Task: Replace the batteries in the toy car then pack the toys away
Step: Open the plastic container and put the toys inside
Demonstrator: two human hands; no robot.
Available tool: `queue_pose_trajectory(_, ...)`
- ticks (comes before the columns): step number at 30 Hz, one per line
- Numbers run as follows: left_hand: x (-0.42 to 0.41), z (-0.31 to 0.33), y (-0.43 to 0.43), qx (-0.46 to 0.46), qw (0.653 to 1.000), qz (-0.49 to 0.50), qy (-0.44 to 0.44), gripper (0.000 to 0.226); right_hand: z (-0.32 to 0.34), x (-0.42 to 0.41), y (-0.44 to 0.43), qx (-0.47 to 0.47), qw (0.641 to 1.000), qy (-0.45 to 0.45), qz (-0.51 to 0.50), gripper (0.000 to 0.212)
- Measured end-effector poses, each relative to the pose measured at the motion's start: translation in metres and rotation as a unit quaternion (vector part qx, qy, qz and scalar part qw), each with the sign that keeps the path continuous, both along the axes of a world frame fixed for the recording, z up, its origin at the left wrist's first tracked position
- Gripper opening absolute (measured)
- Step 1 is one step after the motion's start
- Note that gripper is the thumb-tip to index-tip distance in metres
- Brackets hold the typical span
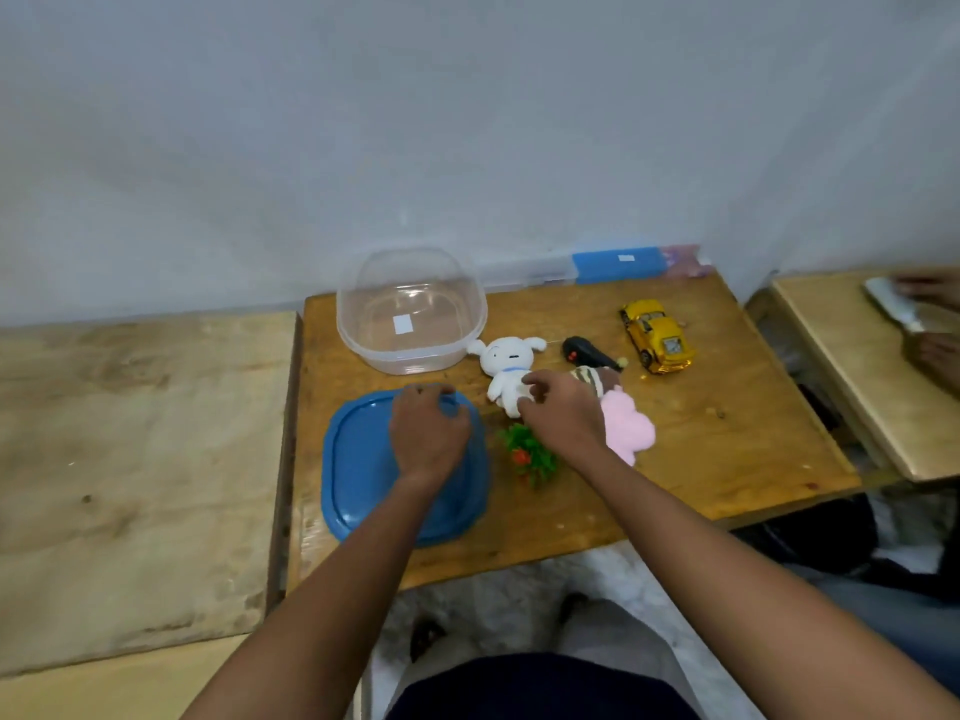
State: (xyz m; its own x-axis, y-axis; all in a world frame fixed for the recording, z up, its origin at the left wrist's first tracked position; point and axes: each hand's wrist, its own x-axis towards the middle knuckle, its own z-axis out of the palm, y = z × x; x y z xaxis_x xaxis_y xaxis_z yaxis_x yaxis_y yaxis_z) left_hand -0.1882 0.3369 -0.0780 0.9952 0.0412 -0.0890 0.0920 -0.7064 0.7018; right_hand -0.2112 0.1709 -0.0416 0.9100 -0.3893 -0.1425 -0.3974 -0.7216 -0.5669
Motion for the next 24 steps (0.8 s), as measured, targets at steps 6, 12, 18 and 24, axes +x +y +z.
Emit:
queue_pose_trajectory(6, 0.037, 0.000, -0.067, -0.063, 0.990, -0.054, 0.112, 0.059, -0.010, 0.018, -0.072, -0.030, 0.998, 0.014, -0.051, 0.040)
queue_pose_trajectory(12, 0.059, -0.027, -0.108, -0.109, 0.974, 0.054, 0.191, 0.091, -0.020, 0.059, -0.124, -0.110, 0.993, 0.035, 0.020, 0.035)
queue_pose_trajectory(18, 0.063, -0.031, -0.135, -0.109, 0.967, 0.160, 0.165, 0.060, -0.041, 0.093, -0.158, -0.041, 0.989, 0.112, 0.091, 0.049)
queue_pose_trajectory(24, 0.059, -0.018, -0.149, -0.106, 0.966, 0.203, 0.123, 0.066, -0.062, 0.094, -0.174, 0.029, 0.995, 0.081, 0.060, 0.030)
